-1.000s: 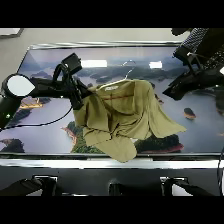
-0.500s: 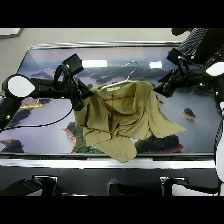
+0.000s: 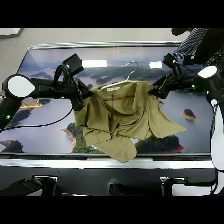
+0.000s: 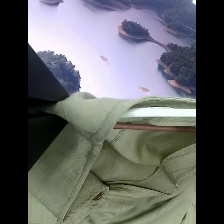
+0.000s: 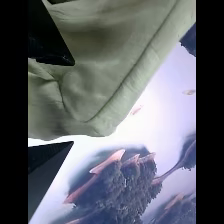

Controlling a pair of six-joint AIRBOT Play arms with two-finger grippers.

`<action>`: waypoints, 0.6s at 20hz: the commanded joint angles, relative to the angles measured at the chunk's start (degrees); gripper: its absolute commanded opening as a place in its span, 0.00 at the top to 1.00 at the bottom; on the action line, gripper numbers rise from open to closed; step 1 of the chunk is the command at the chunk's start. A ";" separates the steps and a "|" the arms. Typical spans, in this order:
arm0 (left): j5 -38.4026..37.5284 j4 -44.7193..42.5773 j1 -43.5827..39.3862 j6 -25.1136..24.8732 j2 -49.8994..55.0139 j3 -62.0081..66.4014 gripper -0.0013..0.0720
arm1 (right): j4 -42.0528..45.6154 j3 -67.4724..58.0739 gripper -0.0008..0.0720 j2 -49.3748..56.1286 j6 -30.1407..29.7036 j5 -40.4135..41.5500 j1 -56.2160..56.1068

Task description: Fold the clothes and pants, and hang the long-sleeved shirts on hangers.

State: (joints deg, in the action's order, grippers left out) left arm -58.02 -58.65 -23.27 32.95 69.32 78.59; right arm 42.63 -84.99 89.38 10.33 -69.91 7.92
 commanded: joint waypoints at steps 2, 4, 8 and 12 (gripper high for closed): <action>0.00 0.00 -0.04 -0.02 -0.02 0.04 0.94 | -1.81 0.00 0.23 2.14 -1.18 1.60 0.02; 0.00 0.00 -0.04 -0.02 -0.02 0.04 0.94 | -1.86 0.00 0.23 2.23 -1.64 2.80 0.02; 0.00 0.00 -0.04 0.00 -0.02 0.04 0.94 | -2.25 0.00 0.31 2.23 -1.64 0.33 0.02; 0.00 0.00 -0.04 0.00 -0.02 0.04 0.94 | -2.40 0.00 0.60 2.23 -3.72 -2.36 0.04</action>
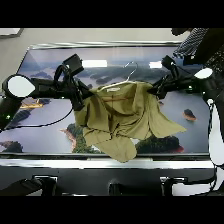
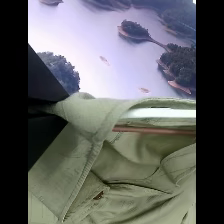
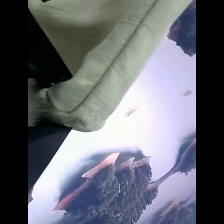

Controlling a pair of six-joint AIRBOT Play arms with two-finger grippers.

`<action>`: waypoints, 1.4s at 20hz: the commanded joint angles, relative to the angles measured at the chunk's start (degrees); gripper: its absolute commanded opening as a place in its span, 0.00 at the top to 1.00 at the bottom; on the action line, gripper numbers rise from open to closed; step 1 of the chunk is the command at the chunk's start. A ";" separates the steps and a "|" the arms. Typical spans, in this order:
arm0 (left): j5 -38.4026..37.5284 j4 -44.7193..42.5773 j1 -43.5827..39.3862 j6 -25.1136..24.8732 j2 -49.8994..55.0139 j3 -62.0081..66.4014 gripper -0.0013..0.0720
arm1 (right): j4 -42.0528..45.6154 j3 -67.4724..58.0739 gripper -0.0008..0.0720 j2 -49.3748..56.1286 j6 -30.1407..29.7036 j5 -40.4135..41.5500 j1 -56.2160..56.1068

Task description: Fold the clothes and pants, and hang the long-sleeved shirts on hangers.

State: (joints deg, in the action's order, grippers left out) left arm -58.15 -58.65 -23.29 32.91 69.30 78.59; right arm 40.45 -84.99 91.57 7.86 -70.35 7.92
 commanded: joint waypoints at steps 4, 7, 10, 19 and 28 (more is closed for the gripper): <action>0.13 0.00 -0.02 0.04 0.00 0.04 0.94 | -0.17 0.00 0.82 0.02 -1.25 -2.43 0.04; 0.13 0.00 -0.02 0.04 0.00 0.04 0.94 | -0.13 -0.11 0.93 -0.04 -1.25 -4.85 0.04; 0.15 0.00 -0.02 0.07 0.00 0.04 0.94 | 0.98 -0.11 0.94 -0.76 -1.22 -6.80 0.04; 2.47 0.02 -0.02 4.37 -0.11 0.07 0.41 | 12.31 -0.11 0.94 -13.38 7.58 -11.67 0.04; 14.95 -0.02 2.34 21.27 -1.40 1.99 0.15 | 25.24 -0.09 0.94 -27.61 19.80 -15.28 0.04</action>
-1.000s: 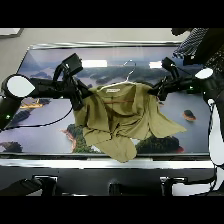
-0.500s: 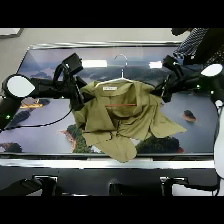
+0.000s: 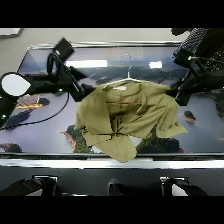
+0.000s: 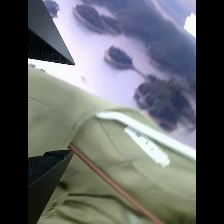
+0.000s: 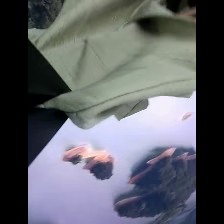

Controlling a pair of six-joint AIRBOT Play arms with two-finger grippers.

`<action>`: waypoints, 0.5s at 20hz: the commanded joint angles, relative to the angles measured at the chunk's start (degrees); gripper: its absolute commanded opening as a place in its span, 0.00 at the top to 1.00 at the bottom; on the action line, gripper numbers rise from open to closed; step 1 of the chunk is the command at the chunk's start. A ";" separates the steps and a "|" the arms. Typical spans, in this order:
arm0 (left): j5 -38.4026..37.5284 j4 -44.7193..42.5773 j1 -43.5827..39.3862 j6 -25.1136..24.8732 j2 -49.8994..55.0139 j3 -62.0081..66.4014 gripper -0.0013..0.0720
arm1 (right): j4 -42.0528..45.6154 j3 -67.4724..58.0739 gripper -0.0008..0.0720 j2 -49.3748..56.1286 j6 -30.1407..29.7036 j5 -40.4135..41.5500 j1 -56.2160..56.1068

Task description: Fold the clothes and pants, and hang the long-sleeved shirts on hangers.

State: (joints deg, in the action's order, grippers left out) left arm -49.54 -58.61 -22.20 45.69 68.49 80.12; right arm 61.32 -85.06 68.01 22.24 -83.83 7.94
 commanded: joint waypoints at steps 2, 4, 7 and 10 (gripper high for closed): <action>8.61 -0.04 2.73 13.31 -1.25 0.46 0.15 | 5.53 -0.04 0.94 -6.69 9.70 -1.38 0.02; 8.59 -0.04 4.04 16.59 -2.08 0.44 0.15 | 7.93 -0.04 0.94 -9.55 15.43 -0.72 0.02; 8.55 -0.07 4.68 18.03 -3.72 0.42 0.15 | 13.94 -0.04 0.94 -14.78 27.71 1.40 0.02; 8.44 -0.02 4.61 18.58 -5.14 0.42 0.15 | 21.27 -0.04 0.94 -21.38 37.94 5.40 0.02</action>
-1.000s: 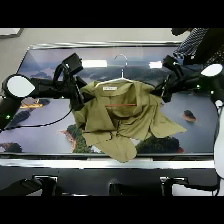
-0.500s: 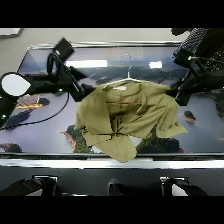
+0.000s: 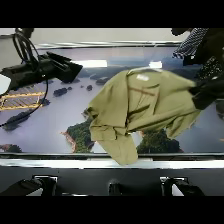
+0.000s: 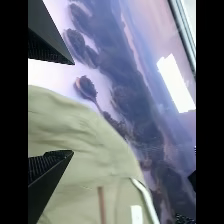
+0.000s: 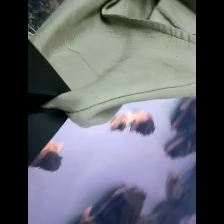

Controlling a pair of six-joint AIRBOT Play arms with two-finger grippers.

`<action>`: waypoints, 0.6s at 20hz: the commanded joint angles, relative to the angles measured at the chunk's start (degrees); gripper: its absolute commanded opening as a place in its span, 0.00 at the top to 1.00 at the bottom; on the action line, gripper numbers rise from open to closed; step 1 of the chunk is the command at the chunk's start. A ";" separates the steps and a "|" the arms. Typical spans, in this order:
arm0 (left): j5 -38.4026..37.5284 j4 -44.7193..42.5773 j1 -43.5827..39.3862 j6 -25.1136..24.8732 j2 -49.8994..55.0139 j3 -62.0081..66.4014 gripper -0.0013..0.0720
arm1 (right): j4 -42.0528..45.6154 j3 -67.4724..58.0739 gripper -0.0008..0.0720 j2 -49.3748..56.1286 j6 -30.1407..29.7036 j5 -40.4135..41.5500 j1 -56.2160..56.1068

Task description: Fold the clothes and pants, and hang the long-sleeved shirts on hangers.

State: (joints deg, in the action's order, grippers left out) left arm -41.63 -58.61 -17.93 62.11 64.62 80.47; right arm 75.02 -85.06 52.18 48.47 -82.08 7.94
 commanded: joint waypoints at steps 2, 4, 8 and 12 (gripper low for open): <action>0.52 -0.04 0.35 4.55 -1.77 0.07 0.15 | 12.59 -0.04 0.94 -9.99 17.90 6.34 0.02; 0.52 -0.02 0.35 5.51 -1.84 0.07 0.16 | 20.11 -0.44 0.94 -13.84 28.46 6.84 0.02; 0.52 -0.02 0.35 5.66 -1.84 0.07 0.15 | 37.51 -0.81 0.94 -19.19 39.01 2.05 0.02; 0.50 -0.02 0.35 7.63 -1.84 0.04 0.16 | 55.74 -0.94 0.94 -20.61 46.36 -2.03 0.02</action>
State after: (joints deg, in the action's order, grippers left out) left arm -41.15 -58.63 -17.65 68.34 62.85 80.47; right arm 114.98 -85.82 33.15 86.54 -81.08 7.94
